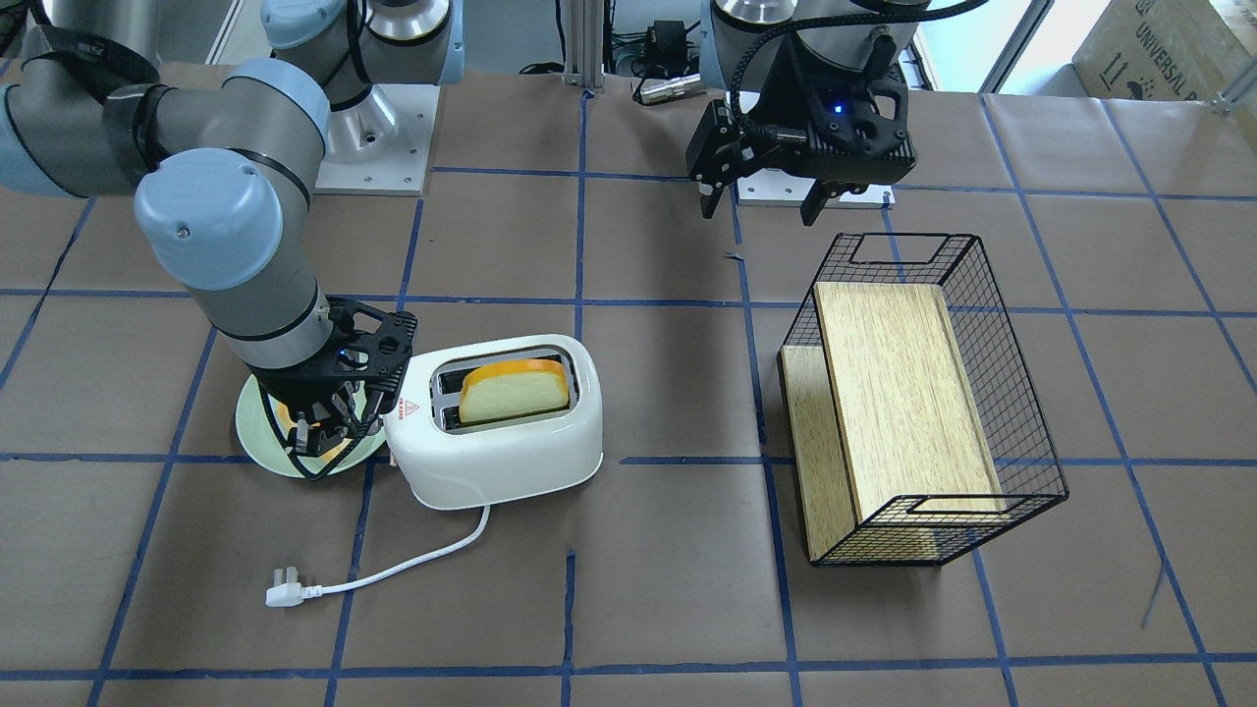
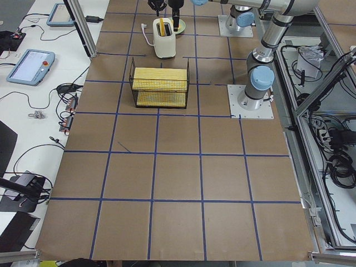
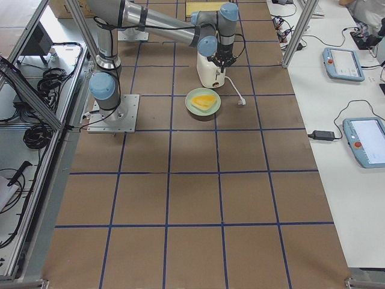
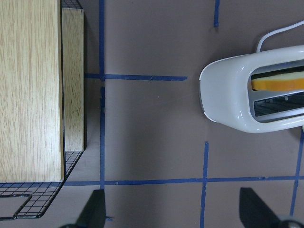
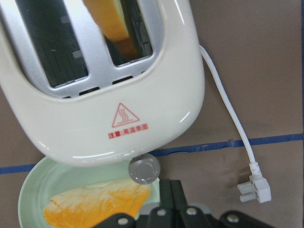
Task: Press toaster with right arm
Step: 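Press the toaster lever down with the right gripper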
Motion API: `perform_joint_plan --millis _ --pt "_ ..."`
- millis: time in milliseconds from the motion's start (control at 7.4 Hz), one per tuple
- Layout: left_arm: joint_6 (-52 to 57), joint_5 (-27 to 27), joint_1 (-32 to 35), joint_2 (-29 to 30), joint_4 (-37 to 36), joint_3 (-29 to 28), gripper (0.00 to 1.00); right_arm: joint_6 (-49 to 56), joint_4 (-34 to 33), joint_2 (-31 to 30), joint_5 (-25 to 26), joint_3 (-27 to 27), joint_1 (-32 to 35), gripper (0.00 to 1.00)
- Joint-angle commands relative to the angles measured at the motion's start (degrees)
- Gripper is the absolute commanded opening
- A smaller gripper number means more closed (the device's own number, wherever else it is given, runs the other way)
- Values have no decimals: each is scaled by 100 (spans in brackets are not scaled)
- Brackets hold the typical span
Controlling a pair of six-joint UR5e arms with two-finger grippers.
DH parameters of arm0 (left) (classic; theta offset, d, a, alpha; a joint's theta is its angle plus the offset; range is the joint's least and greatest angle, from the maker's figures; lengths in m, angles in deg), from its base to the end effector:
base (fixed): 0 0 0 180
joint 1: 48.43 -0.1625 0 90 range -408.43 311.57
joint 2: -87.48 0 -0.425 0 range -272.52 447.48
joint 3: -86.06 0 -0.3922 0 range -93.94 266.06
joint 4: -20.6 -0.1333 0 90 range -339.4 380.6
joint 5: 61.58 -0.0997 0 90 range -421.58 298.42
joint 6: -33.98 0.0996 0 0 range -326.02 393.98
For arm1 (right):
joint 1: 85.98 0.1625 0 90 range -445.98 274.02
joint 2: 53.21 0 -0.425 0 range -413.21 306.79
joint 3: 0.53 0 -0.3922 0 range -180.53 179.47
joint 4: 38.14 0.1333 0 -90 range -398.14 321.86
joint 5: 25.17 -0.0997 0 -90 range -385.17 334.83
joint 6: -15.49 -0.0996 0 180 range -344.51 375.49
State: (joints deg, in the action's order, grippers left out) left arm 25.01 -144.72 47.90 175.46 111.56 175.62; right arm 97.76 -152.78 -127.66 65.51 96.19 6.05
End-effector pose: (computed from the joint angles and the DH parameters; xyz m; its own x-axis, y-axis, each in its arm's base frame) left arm -0.1971 -0.4602 0.5078 -0.9916 -0.0437 0.1220 -0.0449 0.9990 -0.0072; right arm 0.1526 -0.5756 0.3279 -0.0993 -0.9941 0.0426 -0.9950 0.0997 0.0062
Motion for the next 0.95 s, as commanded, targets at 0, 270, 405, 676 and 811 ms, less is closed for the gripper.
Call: perform_joint_plan --millis 0,270,405,676,811 --pt "0 0 0 0 0 0 100 0 -102 -9 -15 128 16 14" --pt "0 0 0 0 0 0 100 -52 -172 0 -6 251 16 13" --pt "0 0 0 0 0 0 100 -18 -268 44 -6 277 8 13" --pt "0 0 0 0 0 0 100 -35 -278 62 -6 269 -1 13" --pt "0 0 0 0 0 0 100 -18 -287 79 -15 321 -10 13"
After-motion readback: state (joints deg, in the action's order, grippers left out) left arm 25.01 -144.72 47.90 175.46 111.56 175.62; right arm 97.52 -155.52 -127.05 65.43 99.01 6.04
